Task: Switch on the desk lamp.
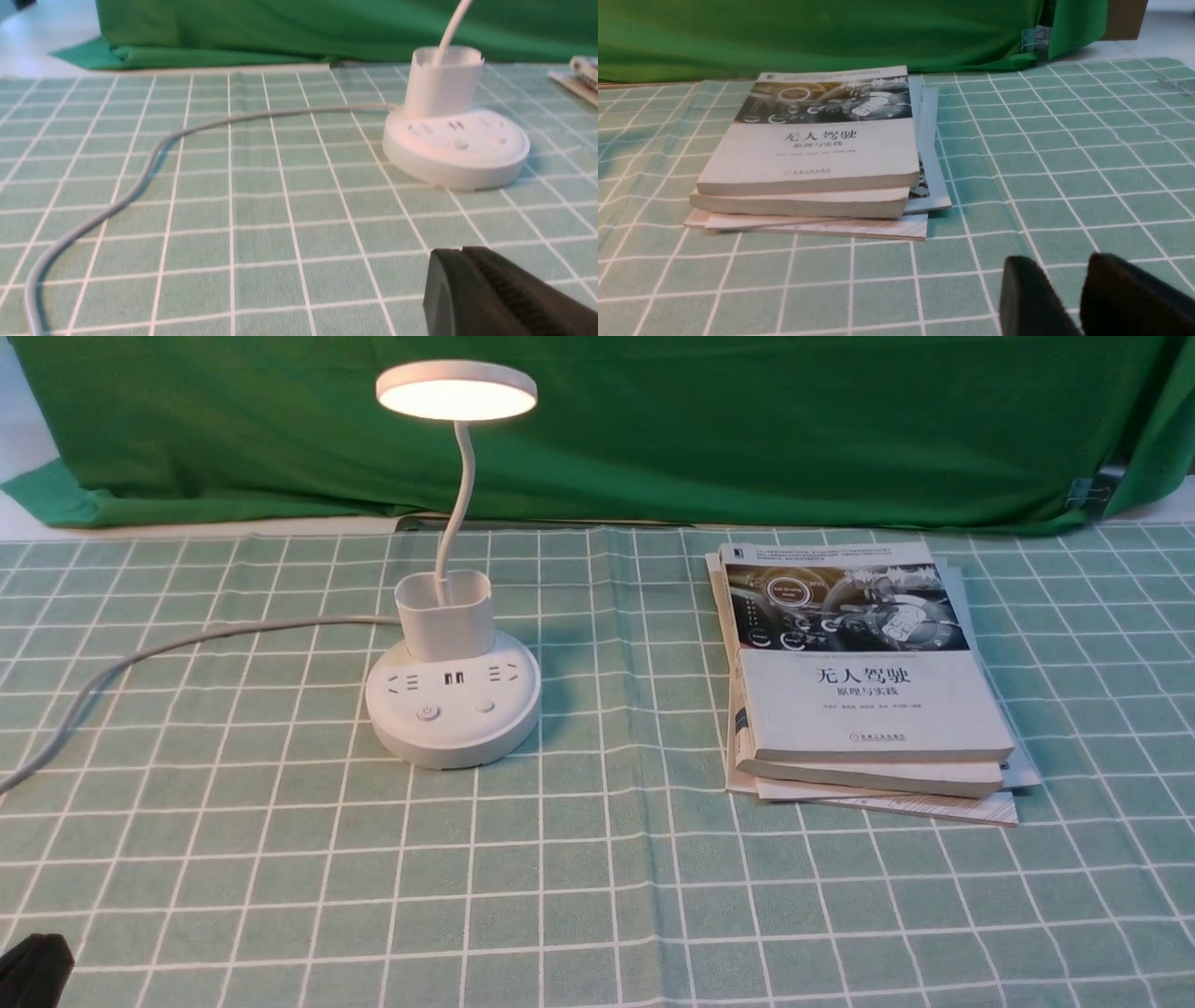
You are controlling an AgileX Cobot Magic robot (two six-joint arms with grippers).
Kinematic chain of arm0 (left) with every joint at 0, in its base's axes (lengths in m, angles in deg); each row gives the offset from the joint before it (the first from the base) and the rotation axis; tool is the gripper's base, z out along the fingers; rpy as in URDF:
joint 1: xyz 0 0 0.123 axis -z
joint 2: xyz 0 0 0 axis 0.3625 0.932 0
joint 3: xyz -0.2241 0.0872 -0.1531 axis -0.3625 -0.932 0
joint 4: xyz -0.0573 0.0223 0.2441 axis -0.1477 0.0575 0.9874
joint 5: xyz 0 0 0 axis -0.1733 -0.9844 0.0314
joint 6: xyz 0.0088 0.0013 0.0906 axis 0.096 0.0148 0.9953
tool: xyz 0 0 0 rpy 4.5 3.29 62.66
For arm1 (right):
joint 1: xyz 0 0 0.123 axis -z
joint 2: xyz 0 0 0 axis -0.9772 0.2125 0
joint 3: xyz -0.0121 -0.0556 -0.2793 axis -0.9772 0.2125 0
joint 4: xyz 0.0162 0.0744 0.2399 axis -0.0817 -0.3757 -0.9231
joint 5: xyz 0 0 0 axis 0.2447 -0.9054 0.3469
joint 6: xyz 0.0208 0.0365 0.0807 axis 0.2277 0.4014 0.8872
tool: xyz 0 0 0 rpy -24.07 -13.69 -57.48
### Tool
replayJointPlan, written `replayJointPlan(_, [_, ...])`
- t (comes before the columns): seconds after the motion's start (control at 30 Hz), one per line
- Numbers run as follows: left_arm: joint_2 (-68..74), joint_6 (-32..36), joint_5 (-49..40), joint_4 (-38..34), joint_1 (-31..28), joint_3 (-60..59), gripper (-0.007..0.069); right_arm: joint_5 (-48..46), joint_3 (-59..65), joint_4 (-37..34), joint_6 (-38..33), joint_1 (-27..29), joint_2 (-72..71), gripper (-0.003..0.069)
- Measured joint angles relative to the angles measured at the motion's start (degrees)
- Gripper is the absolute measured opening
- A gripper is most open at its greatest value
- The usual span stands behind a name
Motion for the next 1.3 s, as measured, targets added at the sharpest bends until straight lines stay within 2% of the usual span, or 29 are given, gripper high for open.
replayJointPlan(0.33, [0.0,-0.4,-0.3,0.2,0.0,0.0,0.0021,0.0,0.0,0.0,0.0,0.0,0.0,0.0240])
replayJointPlan(0.4, [0.0,-3.3,-0.3,0.2,0.0,0.0,0.0021,0.0,0.0,0.0,0.0,0.0,0.0,0.0240])
replayJointPlan(0.53, [0.0,-4.6,-0.4,0.2,0.0,0.0,0.0021,0.0,0.0,0.0,0.0,0.0,0.0,0.0240])
replayJointPlan(1.3, [0.0,-4.9,-0.7,0.9,0.0,0.0,0.0021,0.0,0.0,0.0,0.0,0.0,0.0,0.0240])
